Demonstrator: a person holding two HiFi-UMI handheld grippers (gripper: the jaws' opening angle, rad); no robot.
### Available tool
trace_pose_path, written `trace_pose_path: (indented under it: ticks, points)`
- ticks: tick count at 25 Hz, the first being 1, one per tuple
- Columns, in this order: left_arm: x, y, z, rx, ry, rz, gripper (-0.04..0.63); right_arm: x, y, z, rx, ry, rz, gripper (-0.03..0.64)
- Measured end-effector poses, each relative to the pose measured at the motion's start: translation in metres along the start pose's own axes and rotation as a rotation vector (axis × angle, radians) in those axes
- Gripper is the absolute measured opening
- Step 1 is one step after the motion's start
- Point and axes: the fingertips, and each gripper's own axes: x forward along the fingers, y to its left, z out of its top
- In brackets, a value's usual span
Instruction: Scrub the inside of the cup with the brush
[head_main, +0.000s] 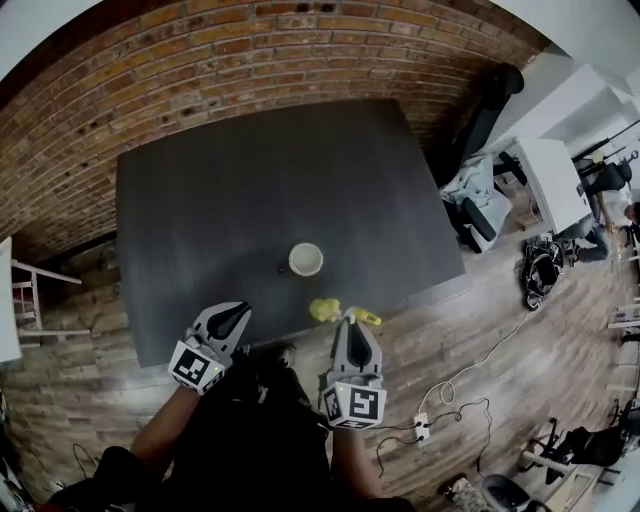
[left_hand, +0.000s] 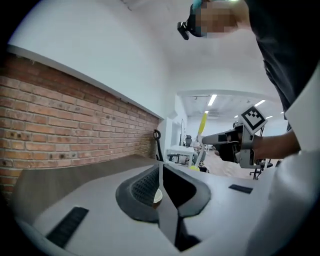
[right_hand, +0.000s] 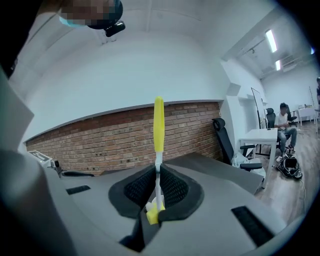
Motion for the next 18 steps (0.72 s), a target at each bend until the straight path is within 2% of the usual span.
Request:
trace_pose_path:
  ticks: [5, 11, 14, 18]
  points:
    - [-0.029, -0.007, 0.015, -0.071, 0.01, -0.004, 0.052, -0.029, 0.026, 0.009, -0.003, -0.011, -0.025, 0.044]
    - [-0.066, -0.022, 0.046, -0.037, -0.04, -0.036, 0.052, -0.067, 0.06, 0.007, 0.007, -0.006, -0.101, 0.044]
    - [-0.086, -0.025, 0.046, -0.033, -0.051, -0.053, 0.052, -0.085, 0.082, -0.002, 0.017, 0.009, -0.138, 0.044]
    - [-0.107, -0.019, 0.038, -0.063, -0.035, -0.073, 0.052, -0.098, 0.106, -0.011, 0.015, 0.025, -0.175, 0.044]
